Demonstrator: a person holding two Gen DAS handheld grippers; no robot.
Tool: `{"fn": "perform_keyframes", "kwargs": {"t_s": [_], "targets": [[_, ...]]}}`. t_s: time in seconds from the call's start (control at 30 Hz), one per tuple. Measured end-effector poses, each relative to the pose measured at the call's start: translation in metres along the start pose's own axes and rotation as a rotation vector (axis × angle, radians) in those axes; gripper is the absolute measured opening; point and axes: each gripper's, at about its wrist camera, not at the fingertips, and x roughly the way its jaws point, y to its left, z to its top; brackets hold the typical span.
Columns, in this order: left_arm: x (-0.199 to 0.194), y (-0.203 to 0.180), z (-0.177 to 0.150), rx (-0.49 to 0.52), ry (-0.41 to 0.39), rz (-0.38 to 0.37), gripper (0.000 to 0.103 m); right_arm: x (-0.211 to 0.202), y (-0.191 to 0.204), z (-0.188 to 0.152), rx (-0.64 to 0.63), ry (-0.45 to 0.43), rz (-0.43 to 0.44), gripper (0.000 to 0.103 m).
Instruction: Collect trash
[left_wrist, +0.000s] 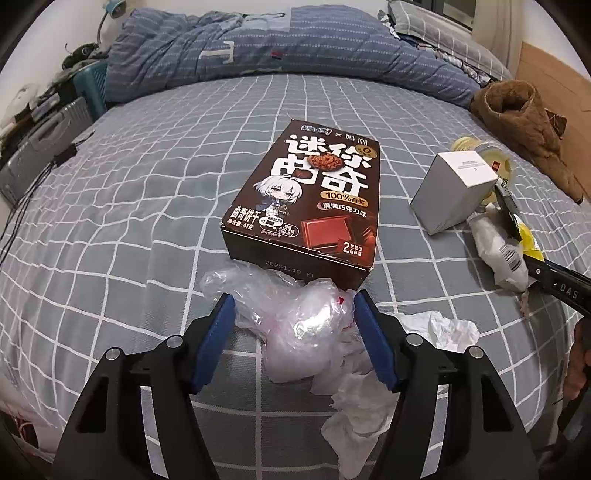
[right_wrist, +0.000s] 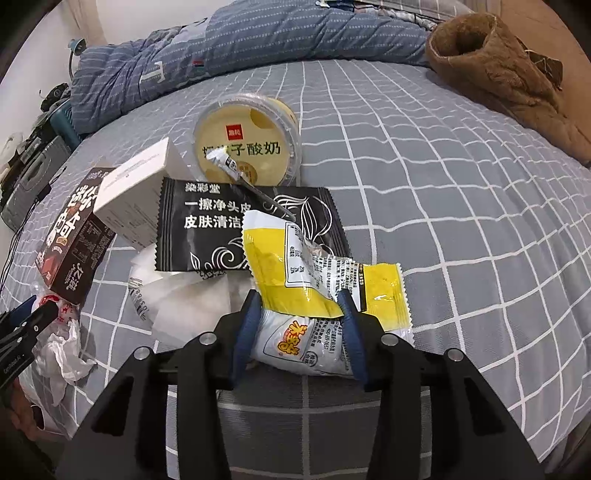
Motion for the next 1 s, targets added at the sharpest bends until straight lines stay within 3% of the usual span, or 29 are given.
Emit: {"fn": "perform_keyframes", "kwargs": {"t_s": [0.2, 0.3, 1.0], "targets": [[-0.005, 0.0, 0.003, 0.004, -0.008, 0.0, 0.064, -0.002, 0.002, 0.002, -0.008, -0.002, -0.009, 0.034], [-0.006, 0.001, 0.003, 0.003, -0.011, 0.001, 0.064, -0.005, 0.003, 0.003, -0.014, -0.004, -0.019, 0.025], [-0.033, 0.009, 0.011, -0.024, -0.054, -0.014, 0.064, -0.039, 0.013, 0.007, -0.03, -0.058, -0.046, 0.023]]}}
